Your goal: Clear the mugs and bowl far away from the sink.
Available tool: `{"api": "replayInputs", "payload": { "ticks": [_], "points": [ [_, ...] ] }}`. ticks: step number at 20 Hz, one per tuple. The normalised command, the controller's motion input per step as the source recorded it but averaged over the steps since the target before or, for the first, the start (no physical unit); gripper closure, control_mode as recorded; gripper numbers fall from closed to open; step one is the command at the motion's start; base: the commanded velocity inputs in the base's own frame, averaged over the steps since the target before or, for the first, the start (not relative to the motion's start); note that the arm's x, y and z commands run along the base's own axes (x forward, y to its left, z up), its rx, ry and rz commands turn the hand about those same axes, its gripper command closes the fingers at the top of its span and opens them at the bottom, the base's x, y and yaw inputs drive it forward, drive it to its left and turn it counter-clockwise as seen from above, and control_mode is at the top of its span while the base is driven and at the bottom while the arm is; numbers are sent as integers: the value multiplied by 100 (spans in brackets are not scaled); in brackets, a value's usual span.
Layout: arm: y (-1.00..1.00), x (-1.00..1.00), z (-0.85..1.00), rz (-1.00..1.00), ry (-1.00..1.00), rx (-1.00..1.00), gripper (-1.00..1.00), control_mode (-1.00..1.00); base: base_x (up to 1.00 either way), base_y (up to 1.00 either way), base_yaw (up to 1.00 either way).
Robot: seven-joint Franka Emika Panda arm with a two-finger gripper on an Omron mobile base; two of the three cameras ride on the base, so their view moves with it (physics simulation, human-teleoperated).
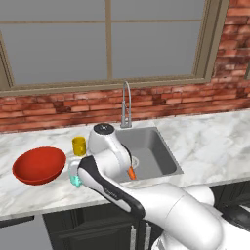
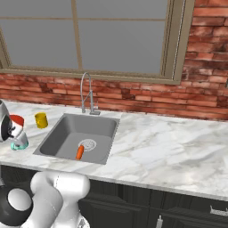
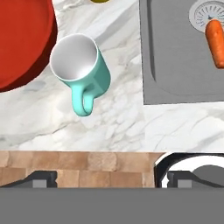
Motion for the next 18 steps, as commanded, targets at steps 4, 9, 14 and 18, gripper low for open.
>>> {"api": "replayInputs", "payload": {
  "ticks": [4, 9, 14, 18],
  "points": [
    [28, 26, -19, 0, 2, 0, -100, -100, 0, 0, 0],
    [18, 19, -32, 0, 0, 0, -100, -100, 0, 0, 0],
    [12, 21, -28, 0, 0, 0, -100, -100, 0, 0, 0],
    [8, 13, -26, 0, 0, 0, -100, -100, 0, 0, 0]
  ]
}}
